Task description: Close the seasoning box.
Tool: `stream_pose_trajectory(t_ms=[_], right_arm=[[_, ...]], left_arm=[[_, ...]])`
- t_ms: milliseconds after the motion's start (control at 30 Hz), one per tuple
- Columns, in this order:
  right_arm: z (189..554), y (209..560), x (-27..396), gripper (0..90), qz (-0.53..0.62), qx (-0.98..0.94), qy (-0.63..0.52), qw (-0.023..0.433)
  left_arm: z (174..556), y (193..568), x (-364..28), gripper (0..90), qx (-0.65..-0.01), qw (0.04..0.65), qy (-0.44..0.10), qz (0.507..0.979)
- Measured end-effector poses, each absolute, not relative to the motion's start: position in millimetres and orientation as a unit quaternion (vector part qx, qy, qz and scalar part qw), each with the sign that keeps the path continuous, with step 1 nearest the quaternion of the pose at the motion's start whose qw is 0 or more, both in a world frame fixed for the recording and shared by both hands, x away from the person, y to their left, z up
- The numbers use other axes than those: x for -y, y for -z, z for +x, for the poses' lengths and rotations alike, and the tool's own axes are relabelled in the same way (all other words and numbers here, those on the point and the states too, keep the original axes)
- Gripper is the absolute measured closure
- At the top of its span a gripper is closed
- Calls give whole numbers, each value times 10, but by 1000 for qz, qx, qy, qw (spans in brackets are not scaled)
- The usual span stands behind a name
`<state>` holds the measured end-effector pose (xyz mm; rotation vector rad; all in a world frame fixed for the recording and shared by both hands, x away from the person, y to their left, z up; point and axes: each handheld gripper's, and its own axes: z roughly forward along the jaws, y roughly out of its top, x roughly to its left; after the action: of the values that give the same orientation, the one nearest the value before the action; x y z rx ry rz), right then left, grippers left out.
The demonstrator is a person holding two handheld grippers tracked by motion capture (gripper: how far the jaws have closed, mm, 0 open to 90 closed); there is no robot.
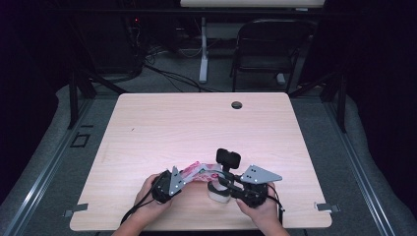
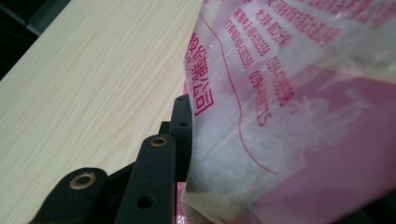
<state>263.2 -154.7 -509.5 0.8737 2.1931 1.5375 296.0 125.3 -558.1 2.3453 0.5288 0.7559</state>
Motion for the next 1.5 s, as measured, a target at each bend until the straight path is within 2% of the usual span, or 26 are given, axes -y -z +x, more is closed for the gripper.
stream_pose_trajectory(t_ms=[367,567,967,1500], right_arm=[[2630,5094,1553,664,305,-763,-547,161],[2628,5094,1554,659,305,-761,-549,161],[2628,5098,1558,652,307,-761,-548,162],[2624,5091,1603,647,311,-758,-549,167]], left_arm=[[3052,5598,-1358,723,-248,343,-238,874],[3069,5605,-1380,723,-259,348,-227,872],[3089,5608,-1398,724,-264,344,-230,871],[3189,5461,-1642,731,-316,350,-248,846]])
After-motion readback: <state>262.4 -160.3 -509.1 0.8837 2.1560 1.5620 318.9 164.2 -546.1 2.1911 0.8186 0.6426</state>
